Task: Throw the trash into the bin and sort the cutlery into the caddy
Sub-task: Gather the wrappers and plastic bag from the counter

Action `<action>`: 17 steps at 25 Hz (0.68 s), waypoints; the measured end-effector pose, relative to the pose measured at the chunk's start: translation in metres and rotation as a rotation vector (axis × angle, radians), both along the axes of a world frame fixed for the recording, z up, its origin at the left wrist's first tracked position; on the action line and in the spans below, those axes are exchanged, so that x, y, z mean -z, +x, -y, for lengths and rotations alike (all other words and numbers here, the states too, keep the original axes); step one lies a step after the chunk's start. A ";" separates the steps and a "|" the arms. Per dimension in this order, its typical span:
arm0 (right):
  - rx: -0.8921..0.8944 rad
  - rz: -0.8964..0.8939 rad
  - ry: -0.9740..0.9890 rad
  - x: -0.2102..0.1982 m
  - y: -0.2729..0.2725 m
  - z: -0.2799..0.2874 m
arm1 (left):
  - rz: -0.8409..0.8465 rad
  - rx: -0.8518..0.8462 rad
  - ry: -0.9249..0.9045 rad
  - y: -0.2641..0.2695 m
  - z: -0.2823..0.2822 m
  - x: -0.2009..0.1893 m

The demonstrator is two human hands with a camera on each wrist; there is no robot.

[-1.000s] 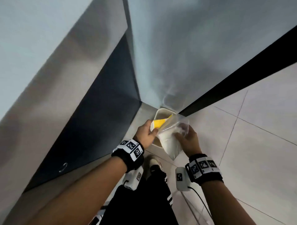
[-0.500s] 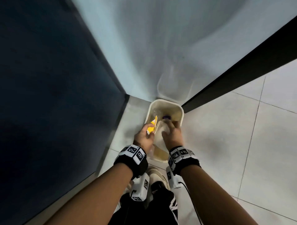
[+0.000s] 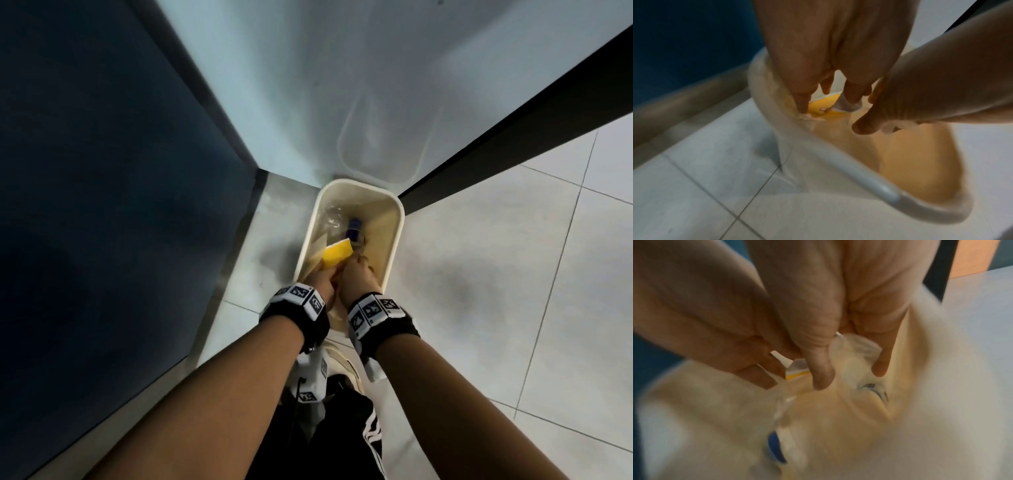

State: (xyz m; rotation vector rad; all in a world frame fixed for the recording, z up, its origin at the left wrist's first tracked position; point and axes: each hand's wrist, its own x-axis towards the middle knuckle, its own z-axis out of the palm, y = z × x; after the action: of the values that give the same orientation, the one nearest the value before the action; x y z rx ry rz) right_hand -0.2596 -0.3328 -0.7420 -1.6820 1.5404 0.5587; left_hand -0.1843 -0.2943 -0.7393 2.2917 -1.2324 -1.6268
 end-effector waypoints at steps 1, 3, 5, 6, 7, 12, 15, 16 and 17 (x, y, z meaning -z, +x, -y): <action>0.059 0.017 0.000 -0.010 -0.002 0.002 | -0.027 -0.084 -0.021 0.002 0.000 -0.008; 0.096 0.089 -0.056 -0.033 -0.009 0.005 | -0.072 -0.253 -0.143 0.003 -0.001 -0.037; 0.140 0.172 -0.119 -0.070 -0.017 0.010 | -0.036 -0.378 -0.210 0.008 -0.006 -0.079; 0.146 0.219 -0.167 -0.091 -0.021 0.010 | -0.026 -0.438 -0.219 0.008 -0.009 -0.103; 0.164 0.239 -0.202 -0.114 -0.024 0.010 | -0.035 -0.477 -0.210 0.009 -0.012 -0.130; 0.140 0.320 -0.255 -0.231 -0.027 0.008 | -0.106 -0.644 -0.215 0.014 -0.029 -0.262; 0.015 0.370 -0.235 -0.331 -0.015 0.001 | -0.131 -0.661 -0.280 0.023 -0.042 -0.366; -0.036 0.395 -0.244 -0.360 -0.011 0.001 | -0.132 -0.666 -0.305 0.025 -0.044 -0.398; -0.077 0.405 -0.261 -0.386 -0.004 0.002 | -0.140 -0.673 -0.327 0.029 -0.044 -0.425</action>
State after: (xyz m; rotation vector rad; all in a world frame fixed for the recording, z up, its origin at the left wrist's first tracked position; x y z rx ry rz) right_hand -0.2641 -0.3345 -0.3563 -1.9153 1.2960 0.0438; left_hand -0.1556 -0.2505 -0.3142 2.0230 -0.5424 -1.2066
